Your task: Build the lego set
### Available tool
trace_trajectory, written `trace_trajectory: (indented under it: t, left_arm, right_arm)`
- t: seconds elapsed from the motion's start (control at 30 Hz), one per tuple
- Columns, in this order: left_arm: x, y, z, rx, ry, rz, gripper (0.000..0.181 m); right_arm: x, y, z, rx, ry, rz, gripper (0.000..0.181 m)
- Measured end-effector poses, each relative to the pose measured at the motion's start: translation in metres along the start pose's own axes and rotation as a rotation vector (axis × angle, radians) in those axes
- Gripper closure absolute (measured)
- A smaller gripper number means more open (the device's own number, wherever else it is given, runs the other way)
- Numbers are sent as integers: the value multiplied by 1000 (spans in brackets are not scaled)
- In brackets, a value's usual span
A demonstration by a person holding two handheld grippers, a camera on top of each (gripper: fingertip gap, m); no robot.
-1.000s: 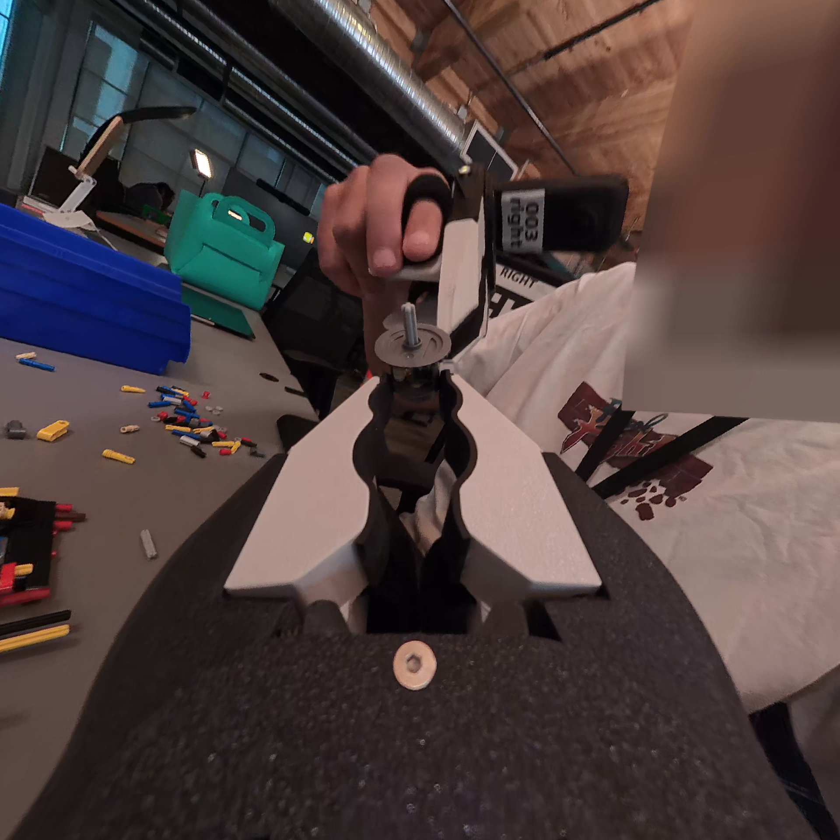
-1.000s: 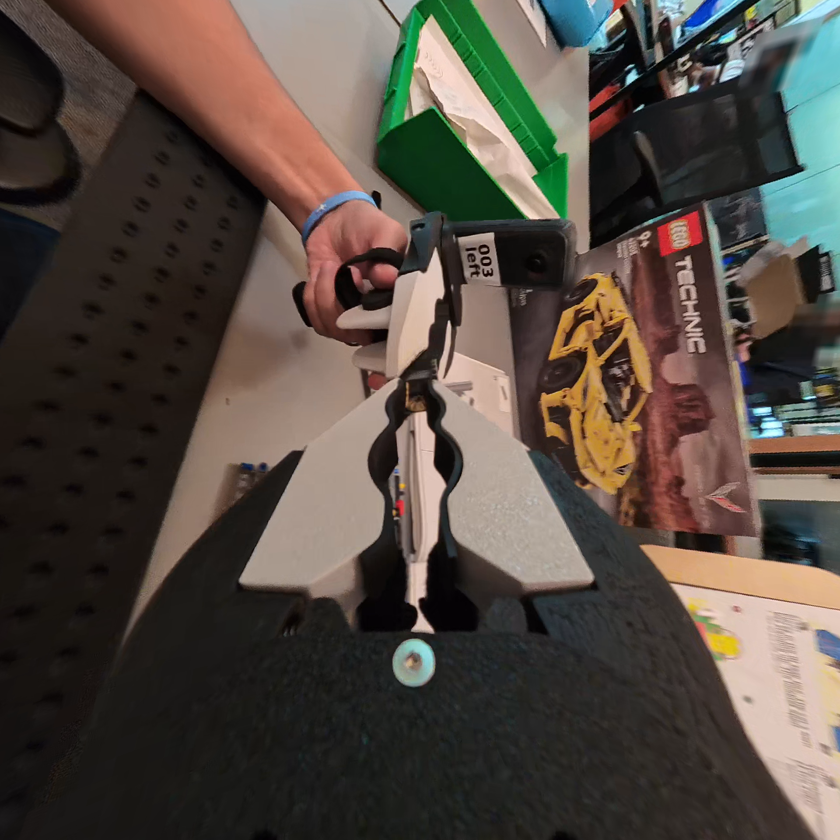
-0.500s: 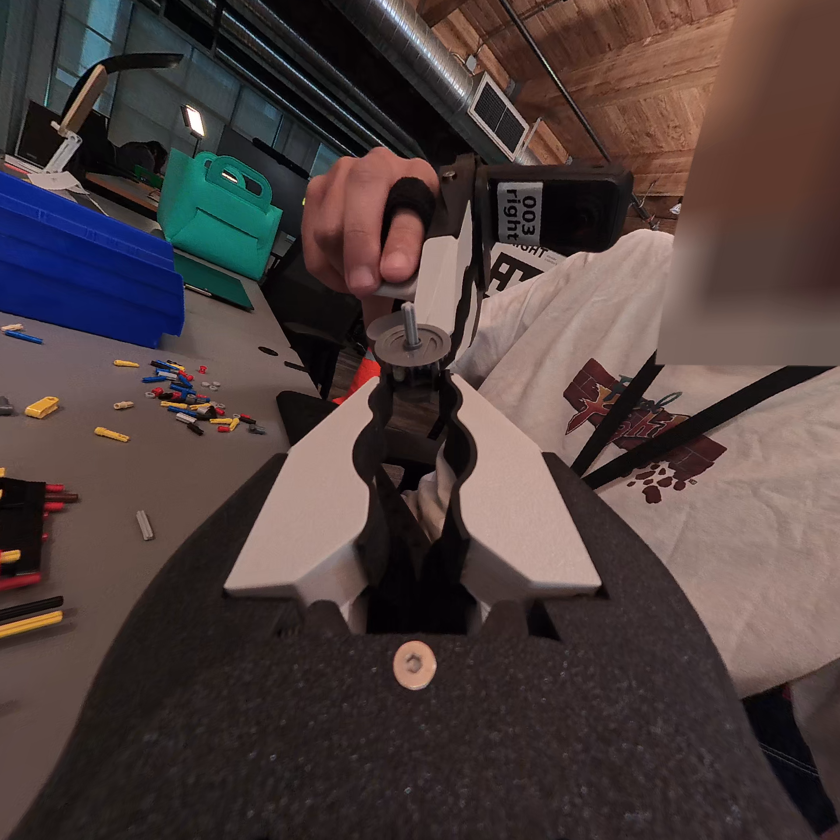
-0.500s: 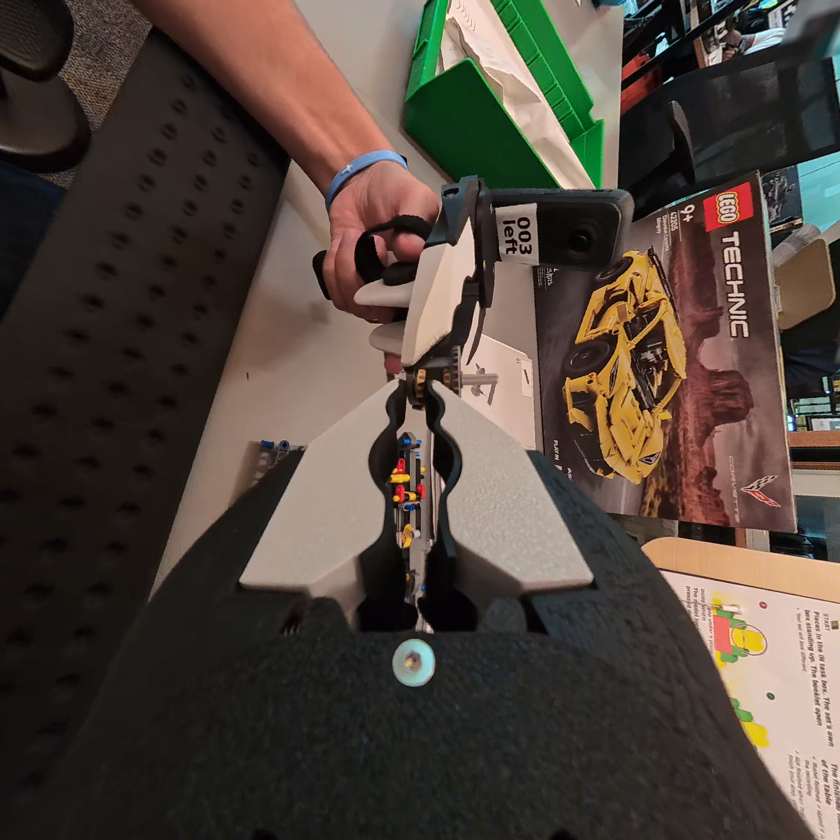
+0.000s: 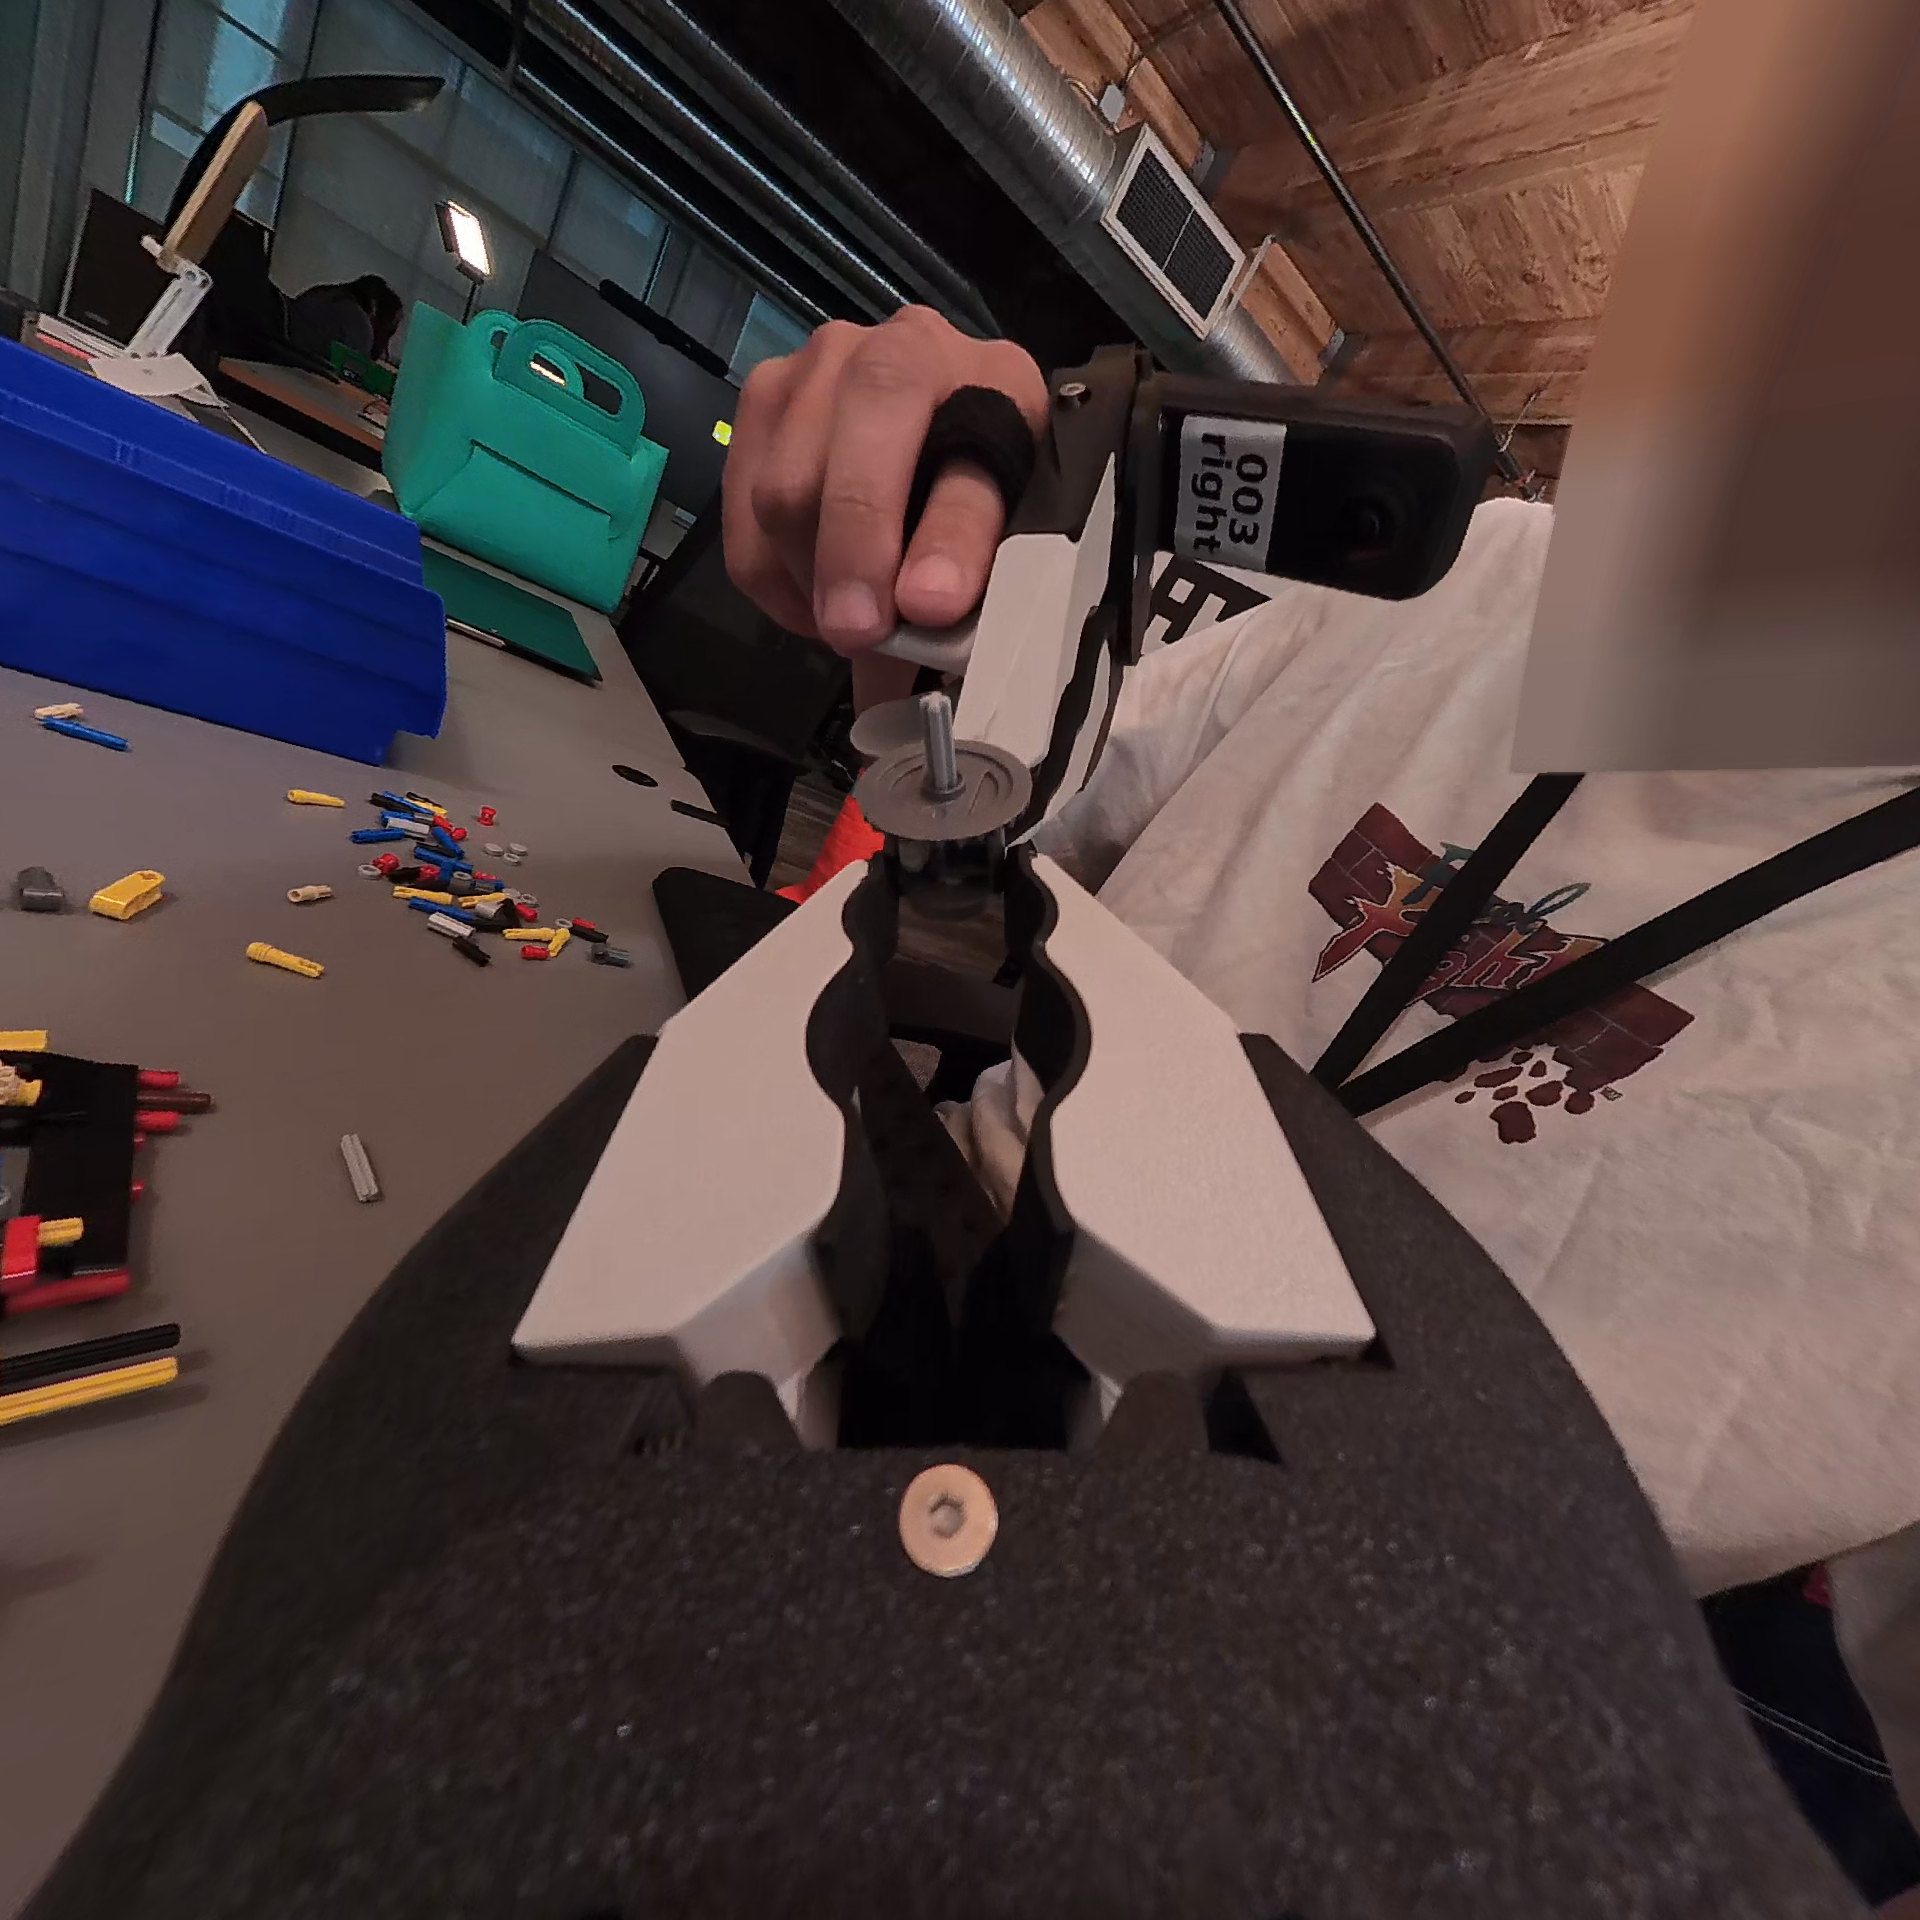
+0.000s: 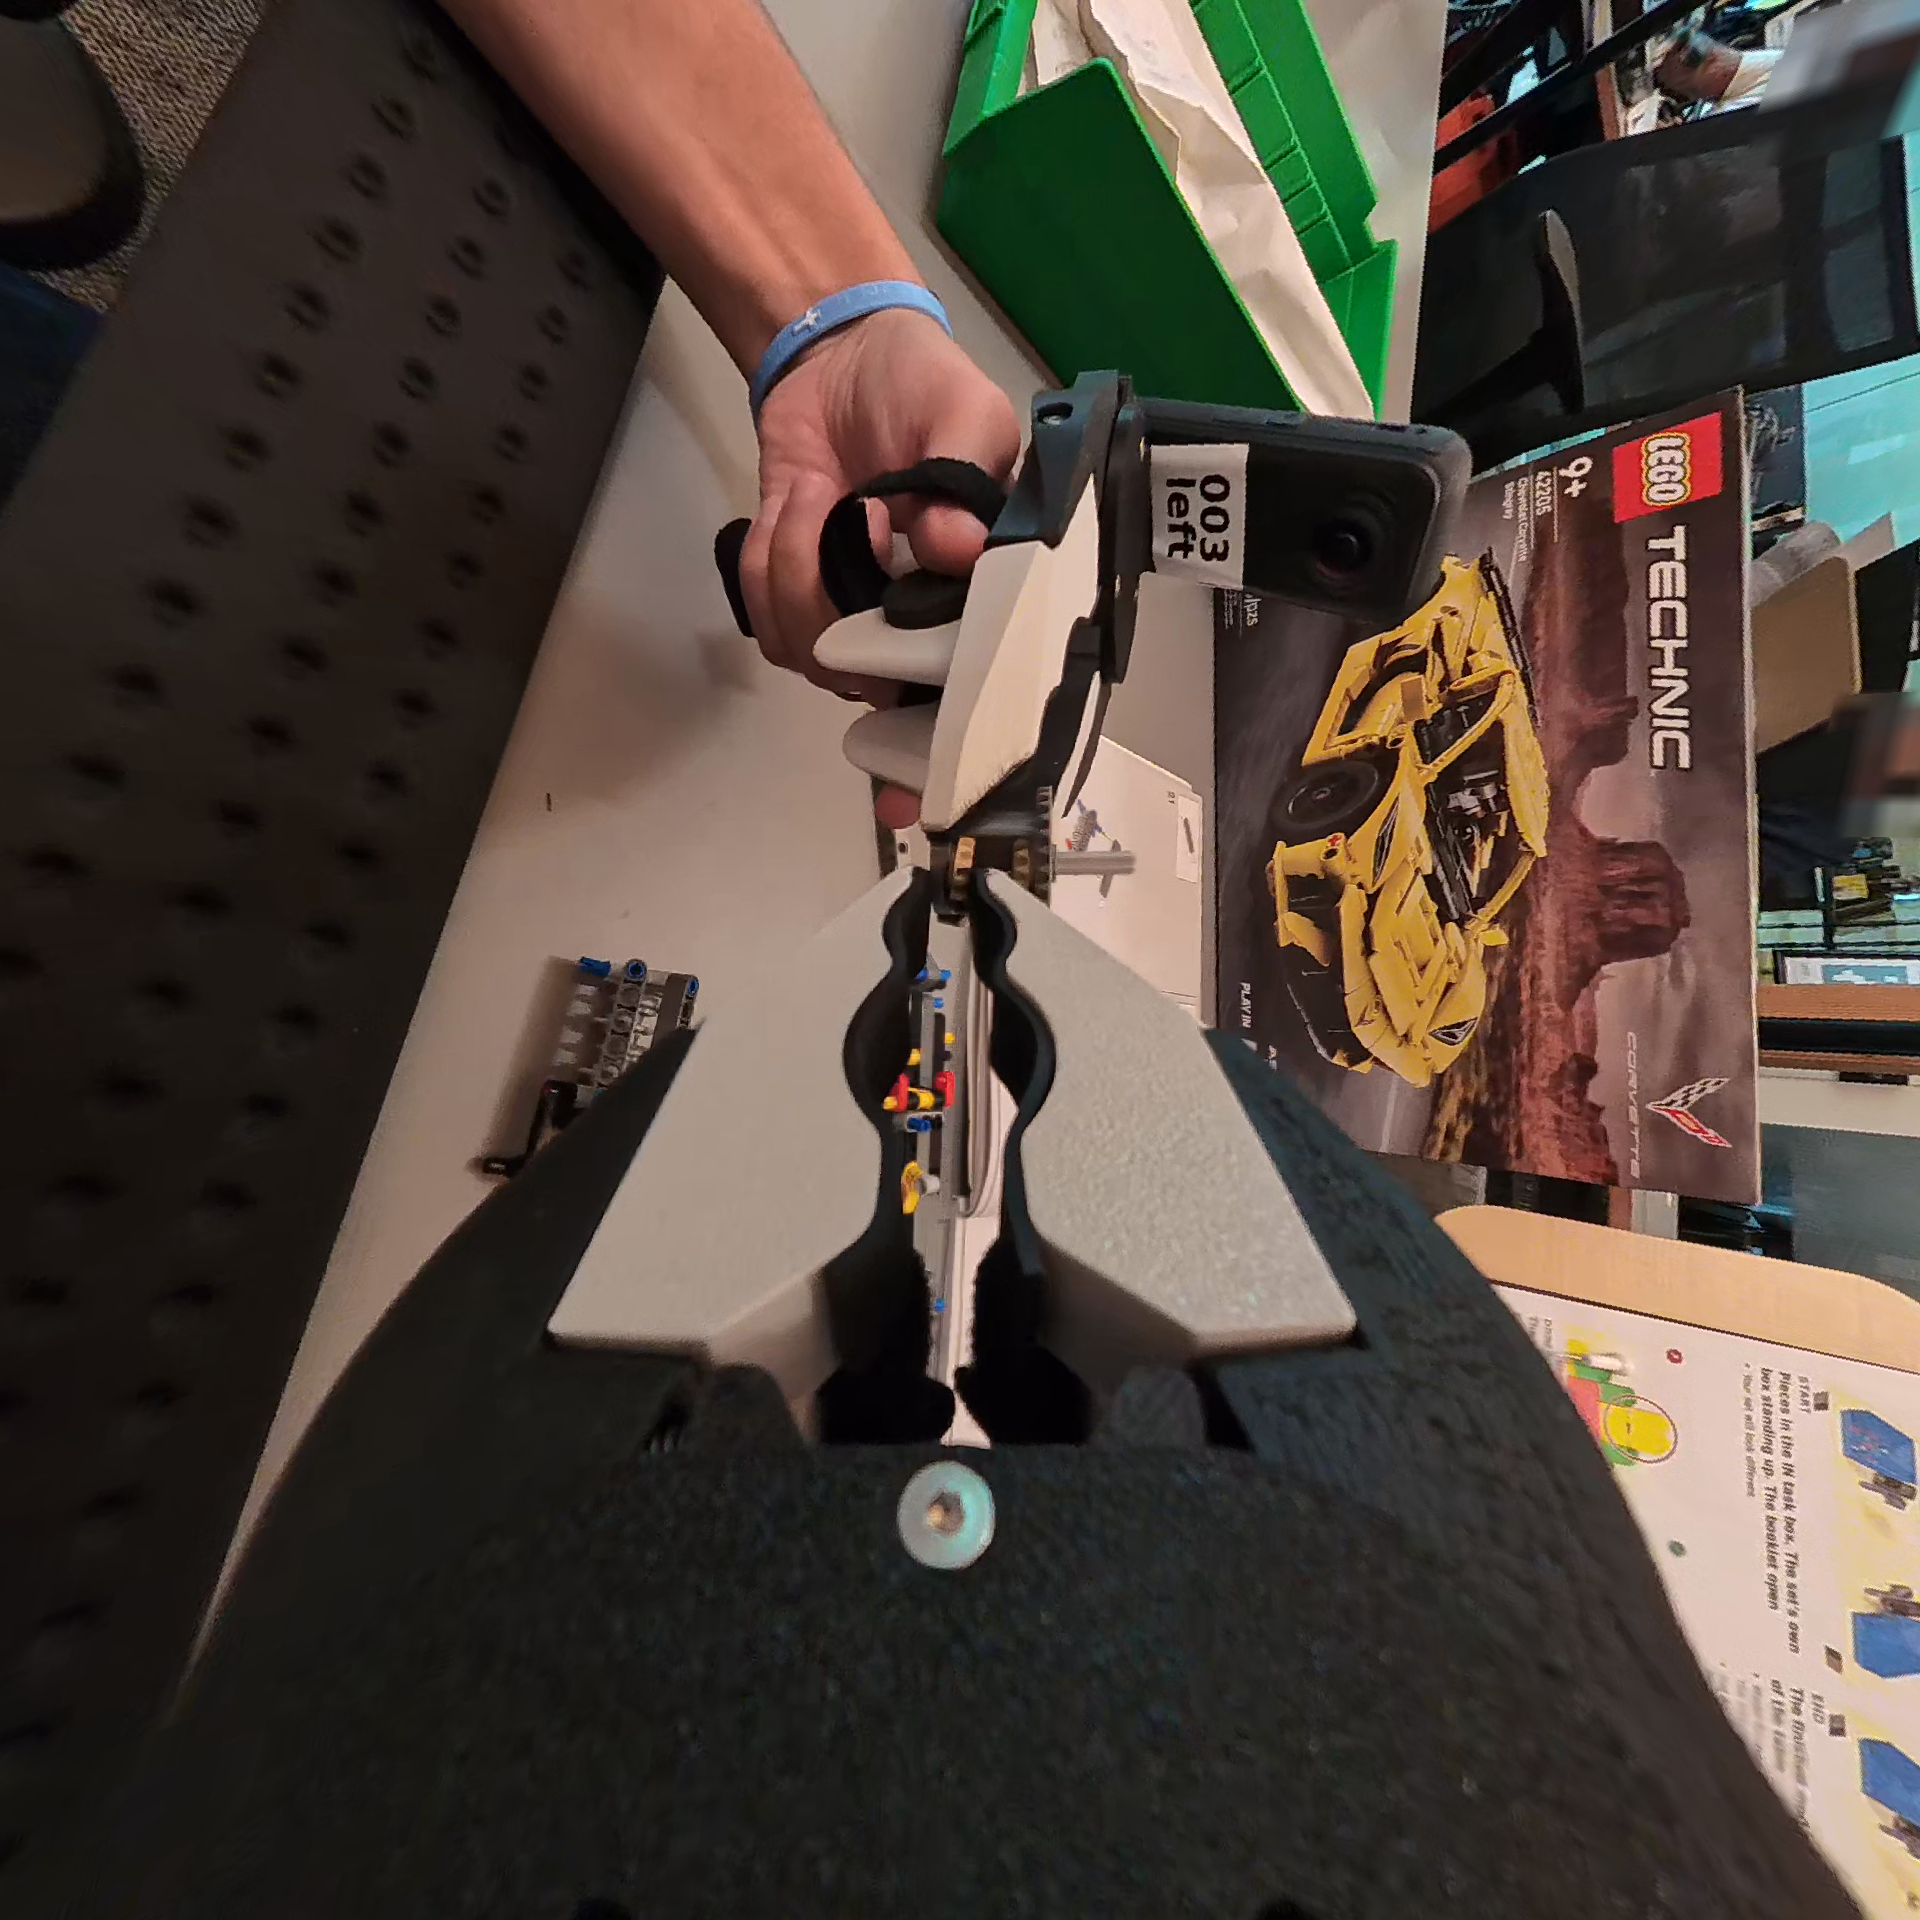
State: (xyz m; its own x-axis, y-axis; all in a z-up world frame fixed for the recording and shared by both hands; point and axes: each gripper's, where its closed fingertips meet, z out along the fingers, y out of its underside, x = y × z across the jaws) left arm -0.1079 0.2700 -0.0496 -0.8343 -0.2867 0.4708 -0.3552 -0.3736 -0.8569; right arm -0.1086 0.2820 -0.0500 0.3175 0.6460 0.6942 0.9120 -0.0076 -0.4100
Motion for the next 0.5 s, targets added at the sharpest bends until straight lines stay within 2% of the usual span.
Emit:
trace_trajectory:
  t: [0.33, 0.5]
  left_arm:
    - [0, 11, 4, -59, -13, 33, 163]
    - [1, 9, 4, -49, -12, 32, 163]
  right_arm:
    - [-13, 1, -2, 15, -119, 74, 174]
    - [-11, 1, -3, 26, -120, 90, 175]
